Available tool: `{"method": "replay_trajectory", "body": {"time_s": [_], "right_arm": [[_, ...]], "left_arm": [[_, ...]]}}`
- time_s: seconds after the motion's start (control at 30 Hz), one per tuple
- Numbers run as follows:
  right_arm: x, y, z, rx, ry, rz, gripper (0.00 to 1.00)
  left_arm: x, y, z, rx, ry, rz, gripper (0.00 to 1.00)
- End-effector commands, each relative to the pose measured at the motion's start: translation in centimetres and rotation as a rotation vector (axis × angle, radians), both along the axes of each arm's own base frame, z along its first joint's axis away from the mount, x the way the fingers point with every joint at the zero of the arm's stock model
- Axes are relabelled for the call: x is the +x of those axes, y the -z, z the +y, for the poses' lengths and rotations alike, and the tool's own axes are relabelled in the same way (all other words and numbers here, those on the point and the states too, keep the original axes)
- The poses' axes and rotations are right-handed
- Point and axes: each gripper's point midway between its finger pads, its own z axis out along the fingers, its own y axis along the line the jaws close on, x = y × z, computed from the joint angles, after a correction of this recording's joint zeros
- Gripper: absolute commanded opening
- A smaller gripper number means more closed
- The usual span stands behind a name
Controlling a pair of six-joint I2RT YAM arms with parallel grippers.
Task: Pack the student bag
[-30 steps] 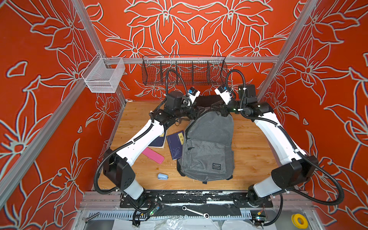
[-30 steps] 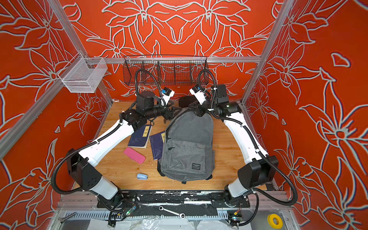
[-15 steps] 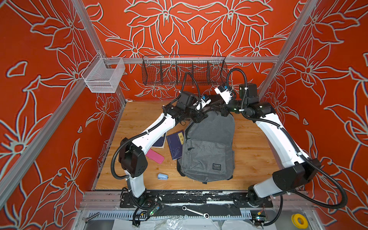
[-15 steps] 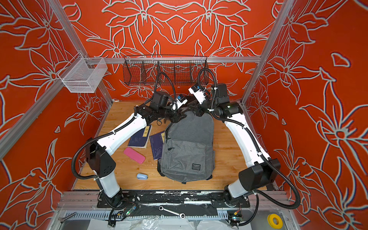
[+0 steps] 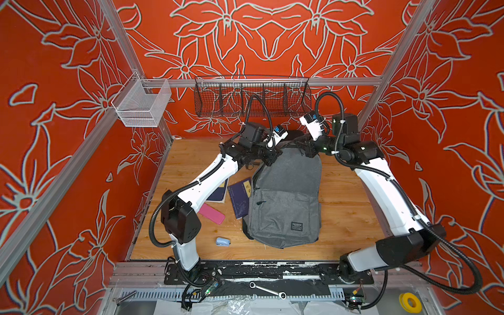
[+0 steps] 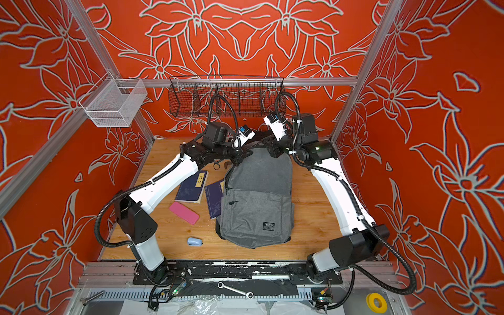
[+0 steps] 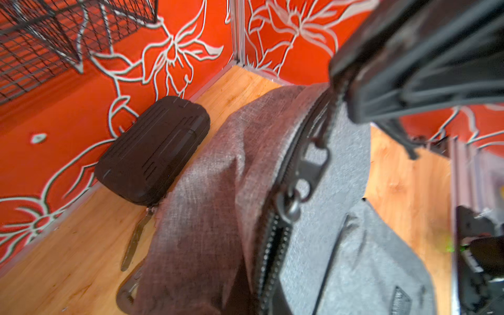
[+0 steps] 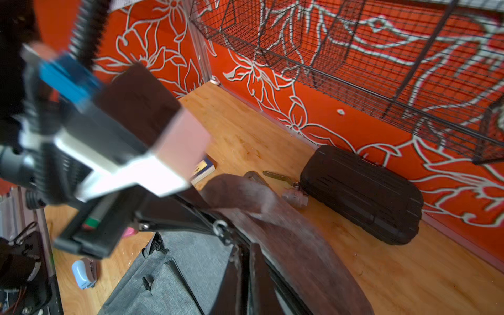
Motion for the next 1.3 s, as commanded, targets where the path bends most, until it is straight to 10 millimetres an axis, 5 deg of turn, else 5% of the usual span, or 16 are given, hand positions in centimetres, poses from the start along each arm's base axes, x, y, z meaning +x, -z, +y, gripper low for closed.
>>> {"method": "replay_trajectory", "body": {"time_s": [0.0,0.23,0.53,0.77,1.03,1.27], "right_arm": [[0.9,-1.2,-3.7,0.057,0.179,-0.031,0.00],[1.5,0.3,-6.9,0.113,0.286,-0.002,0.00],[2.5,1.6,-8.3,0.190,0.302,0.040,0.00],[1.5,-2.4,-5.6,0.273,0.122,-0.006,0.00],[-0.9,-7.3,-1.8,0.215,-0.101,-0.085,0.00],[-2.9,-4.8,2.2,0.127,-0.219,0.016,0.00]], "left_arm": [[-0.1,-4.6,3.1,-0.160,-0.061,0.005,0.00],[-0.4,-5.4,6.5,-0.277,-0.125,0.047,0.00],[-0.3,-5.9,11.3,-0.503,-0.238,0.078,0.00],[-1.4,-2.1,11.7,-0.532,-0.251,0.173,0.01],[-2.1,1.2,9.5,-0.459,-0.214,0.181,0.50],[-3.4,-3.3,6.9,-0.177,-0.104,-0.155,0.71]]}}
